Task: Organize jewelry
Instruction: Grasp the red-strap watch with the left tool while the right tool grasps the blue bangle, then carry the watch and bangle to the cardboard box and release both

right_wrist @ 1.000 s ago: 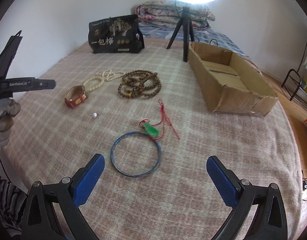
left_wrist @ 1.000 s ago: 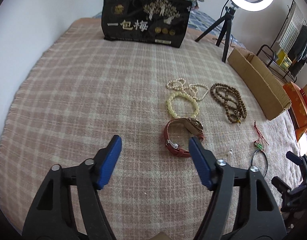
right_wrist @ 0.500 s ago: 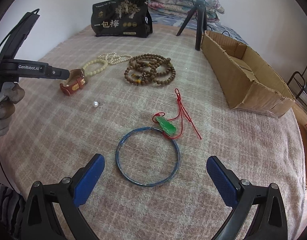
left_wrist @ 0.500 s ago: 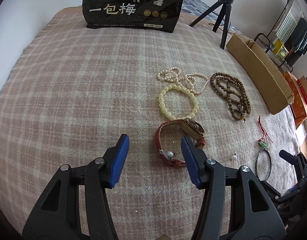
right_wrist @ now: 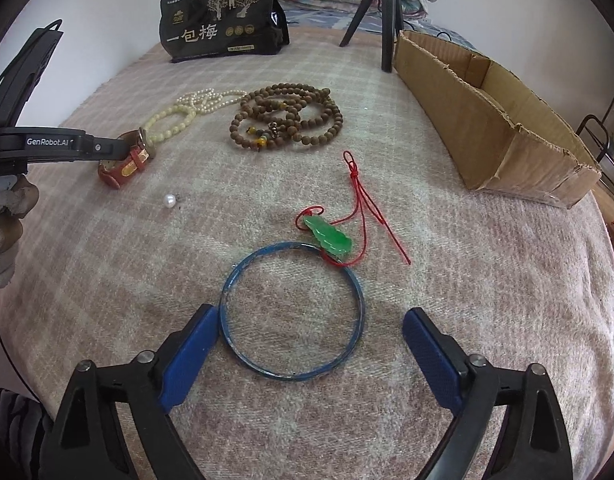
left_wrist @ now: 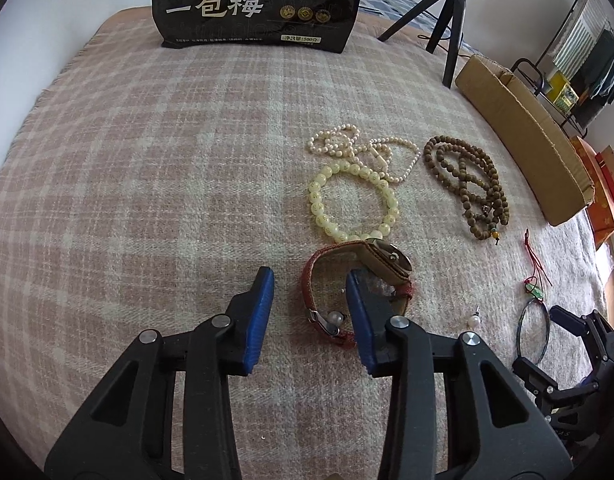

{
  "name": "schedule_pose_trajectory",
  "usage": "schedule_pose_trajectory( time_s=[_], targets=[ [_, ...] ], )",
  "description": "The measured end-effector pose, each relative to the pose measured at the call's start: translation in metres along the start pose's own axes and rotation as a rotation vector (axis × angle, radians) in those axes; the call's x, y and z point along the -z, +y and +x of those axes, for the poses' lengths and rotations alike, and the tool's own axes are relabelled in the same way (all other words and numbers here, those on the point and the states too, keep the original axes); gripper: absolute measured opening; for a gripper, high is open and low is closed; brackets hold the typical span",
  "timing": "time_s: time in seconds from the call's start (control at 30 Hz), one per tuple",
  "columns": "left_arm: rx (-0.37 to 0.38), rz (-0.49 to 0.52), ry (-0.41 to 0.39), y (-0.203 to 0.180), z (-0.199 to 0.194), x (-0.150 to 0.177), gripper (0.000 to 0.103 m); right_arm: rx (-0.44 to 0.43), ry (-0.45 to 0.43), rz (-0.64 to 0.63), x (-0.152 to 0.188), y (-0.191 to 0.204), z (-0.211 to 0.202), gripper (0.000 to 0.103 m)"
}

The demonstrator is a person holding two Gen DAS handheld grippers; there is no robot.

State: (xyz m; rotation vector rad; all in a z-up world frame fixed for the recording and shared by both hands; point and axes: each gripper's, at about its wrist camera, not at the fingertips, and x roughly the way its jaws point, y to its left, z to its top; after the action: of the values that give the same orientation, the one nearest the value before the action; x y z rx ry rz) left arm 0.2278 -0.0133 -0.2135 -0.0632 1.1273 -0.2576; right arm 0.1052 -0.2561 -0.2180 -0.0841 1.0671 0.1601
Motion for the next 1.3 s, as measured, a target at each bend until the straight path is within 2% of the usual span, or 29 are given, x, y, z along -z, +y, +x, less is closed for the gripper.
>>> schedule_pose_trajectory(
  time_s=[0.07,0.1,0.2,0.33,0.67,1.0,1.3],
  targets=[
    [0.003,0.002,0.004,-0.004,0.002,0.000,0.028,-0.016,-0.002,-0.007,0.000,0.002,-0.001,0.076],
    [0.006,-0.001,0.006,-0.004,0.003,0.000,0.025,-0.020,-0.001,-0.007,-0.001,0.002,-0.002,0.074],
    [0.014,-0.012,0.013,-0.003,0.004,-0.001,0.015,-0.032,-0.003,0.003,-0.002,0.000,-0.001,0.074],
    [0.009,-0.009,0.009,-0.003,0.004,-0.002,0.010,-0.043,-0.010,0.012,-0.002,-0.002,-0.003,0.074],
    [0.023,-0.010,-0.023,-0.009,-0.006,-0.002,0.007,-0.078,-0.038,0.031,0.004,-0.006,-0.021,0.074],
    [0.022,0.002,-0.049,-0.016,-0.025,0.005,0.007,-0.061,-0.072,0.034,0.007,-0.014,-0.045,0.074],
    [0.044,0.014,-0.094,-0.027,-0.049,-0.004,0.007,-0.036,-0.140,0.041,-0.003,-0.026,-0.070,0.074]
  ],
)
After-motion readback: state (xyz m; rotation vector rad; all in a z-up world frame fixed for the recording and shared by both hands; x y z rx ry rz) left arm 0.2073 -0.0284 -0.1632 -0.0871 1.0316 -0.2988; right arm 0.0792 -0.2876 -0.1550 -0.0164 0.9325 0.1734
